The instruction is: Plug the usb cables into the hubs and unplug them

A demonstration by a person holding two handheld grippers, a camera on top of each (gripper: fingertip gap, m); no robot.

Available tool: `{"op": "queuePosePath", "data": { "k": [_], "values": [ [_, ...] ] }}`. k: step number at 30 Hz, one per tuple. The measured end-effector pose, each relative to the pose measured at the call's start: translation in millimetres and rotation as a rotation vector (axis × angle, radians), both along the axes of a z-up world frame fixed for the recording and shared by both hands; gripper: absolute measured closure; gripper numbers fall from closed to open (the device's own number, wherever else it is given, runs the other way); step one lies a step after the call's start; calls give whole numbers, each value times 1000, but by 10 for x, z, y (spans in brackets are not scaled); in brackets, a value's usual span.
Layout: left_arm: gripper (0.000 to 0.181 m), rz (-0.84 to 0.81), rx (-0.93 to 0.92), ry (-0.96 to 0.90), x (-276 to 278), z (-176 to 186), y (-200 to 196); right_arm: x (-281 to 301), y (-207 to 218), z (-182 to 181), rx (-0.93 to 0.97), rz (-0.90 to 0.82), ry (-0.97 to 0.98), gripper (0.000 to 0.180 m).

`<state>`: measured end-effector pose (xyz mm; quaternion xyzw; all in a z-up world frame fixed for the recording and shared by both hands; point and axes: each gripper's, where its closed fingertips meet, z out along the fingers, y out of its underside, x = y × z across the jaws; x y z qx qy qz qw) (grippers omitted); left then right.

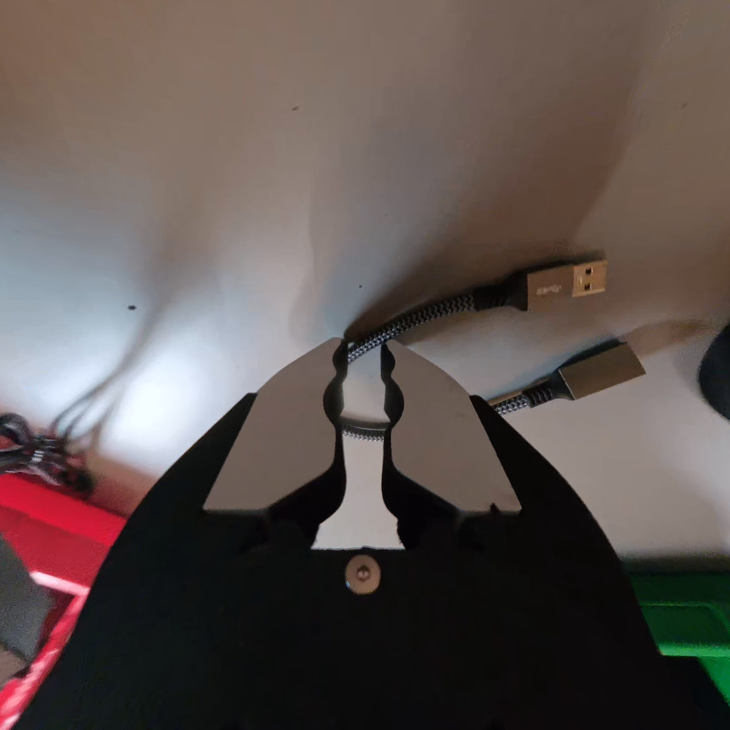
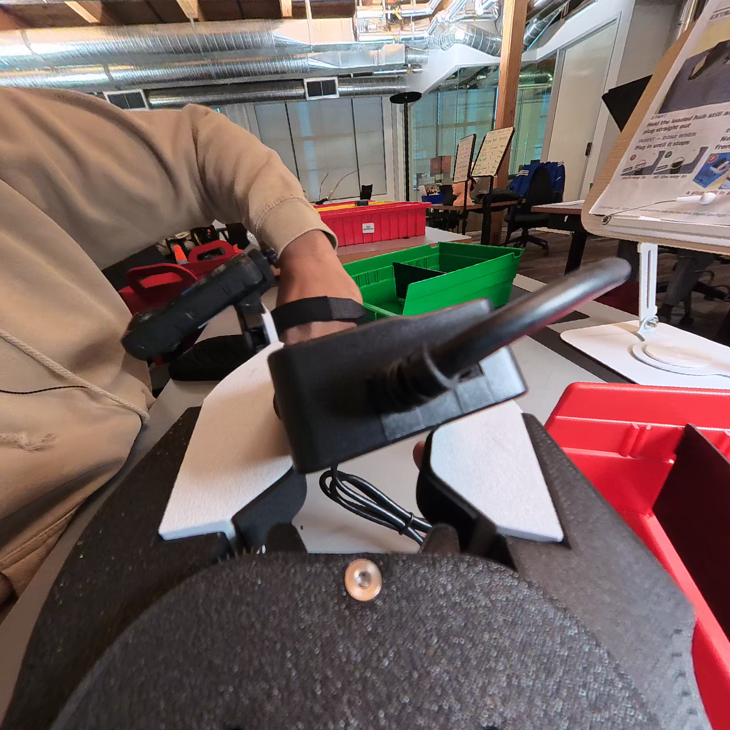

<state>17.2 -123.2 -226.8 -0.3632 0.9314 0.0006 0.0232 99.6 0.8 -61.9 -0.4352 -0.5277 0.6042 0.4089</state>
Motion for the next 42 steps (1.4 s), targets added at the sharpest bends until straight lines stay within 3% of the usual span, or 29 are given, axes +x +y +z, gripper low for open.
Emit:
{"op": "queuePosePath", "data": {
  "k": [2,9,16,21,27,33,36,42],
  "values": [
    [168,142,-83,-6,-14,-4,1,15,13,18,0,-6,7,110],
    [174,879,-372,-258,-191,14,191,64,93,70,-24,-27,36,111],
    [168,1172,-345,-511,-454,151,167,29,90,28,-41,-18,27,111],
    [159,1166,-284,-641,-153,192,239,19,77,23,-48,-17,29,111],
    [154,1068,-262,-532,48,24,365,28,53,32,-48,-11,33,110],
    [171,1058,-265,-592,99,10,438,33,40,27,-39,-4,27,110],
    [171,1098,-244,-648,71,29,447,20,27,3,-28,-3,14,111],
    [171,1250,-295,-828,-172,647,466,-50,-9,-94,69,-43,-75,111]
  ]
}}
